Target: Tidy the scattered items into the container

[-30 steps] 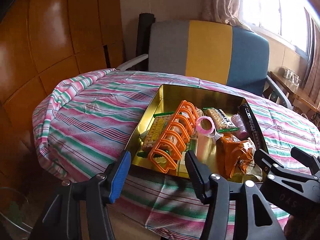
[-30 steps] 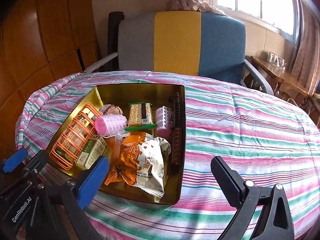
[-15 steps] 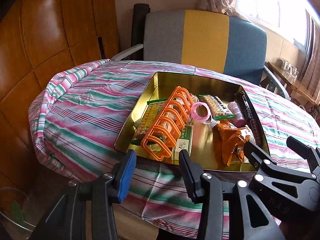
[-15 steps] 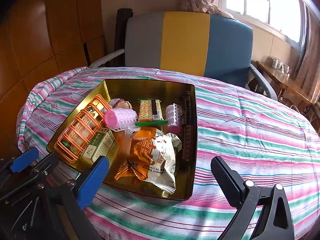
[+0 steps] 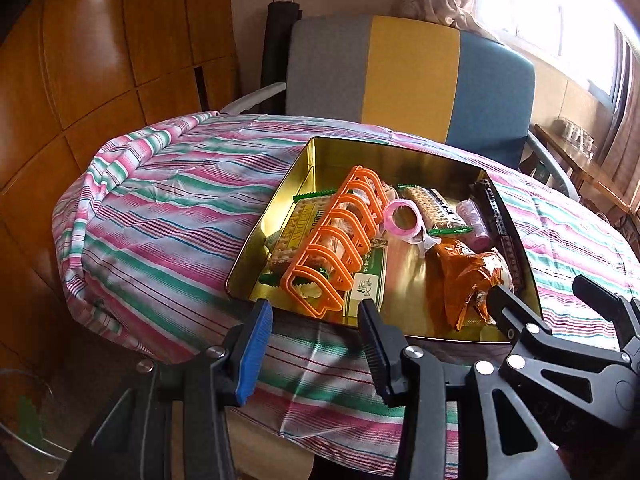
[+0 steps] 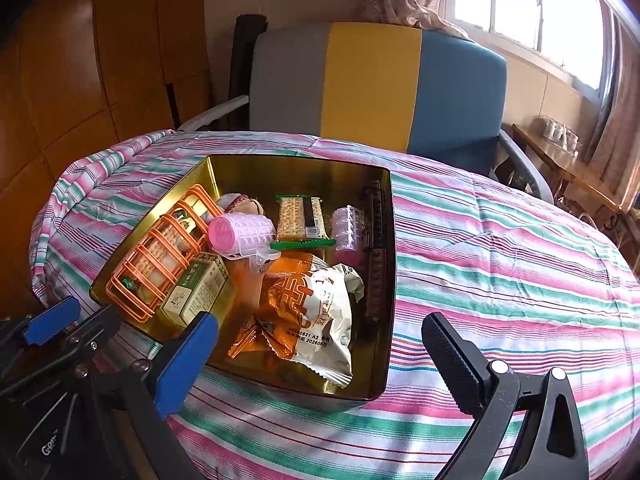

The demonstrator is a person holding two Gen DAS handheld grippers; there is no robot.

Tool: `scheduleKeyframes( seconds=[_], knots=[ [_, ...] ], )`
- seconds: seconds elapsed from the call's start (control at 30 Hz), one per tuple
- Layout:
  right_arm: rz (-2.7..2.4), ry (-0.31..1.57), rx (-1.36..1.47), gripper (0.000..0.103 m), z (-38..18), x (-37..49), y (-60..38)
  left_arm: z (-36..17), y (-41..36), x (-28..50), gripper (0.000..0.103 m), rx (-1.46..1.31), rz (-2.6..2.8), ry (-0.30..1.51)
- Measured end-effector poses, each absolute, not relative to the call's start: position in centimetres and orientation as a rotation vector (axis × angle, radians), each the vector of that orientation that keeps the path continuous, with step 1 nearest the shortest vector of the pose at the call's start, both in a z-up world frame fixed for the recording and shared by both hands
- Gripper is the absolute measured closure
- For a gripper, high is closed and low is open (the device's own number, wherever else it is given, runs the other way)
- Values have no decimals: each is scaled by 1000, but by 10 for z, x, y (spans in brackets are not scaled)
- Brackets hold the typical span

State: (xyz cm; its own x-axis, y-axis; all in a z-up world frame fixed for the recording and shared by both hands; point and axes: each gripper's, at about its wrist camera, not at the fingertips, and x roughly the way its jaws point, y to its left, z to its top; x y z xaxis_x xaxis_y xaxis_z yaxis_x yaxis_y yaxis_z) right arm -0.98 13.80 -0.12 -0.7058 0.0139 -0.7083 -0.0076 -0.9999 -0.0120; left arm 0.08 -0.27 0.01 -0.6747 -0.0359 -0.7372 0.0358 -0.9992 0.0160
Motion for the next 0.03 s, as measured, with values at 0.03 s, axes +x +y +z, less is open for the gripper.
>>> scheduleKeyframes(
  seconds=[0.03],
  knots=[
    [2890, -15, -1200, 0, -1, -10, 138, 0, -3, 1, 59, 1242, -2843, -5]
  ],
)
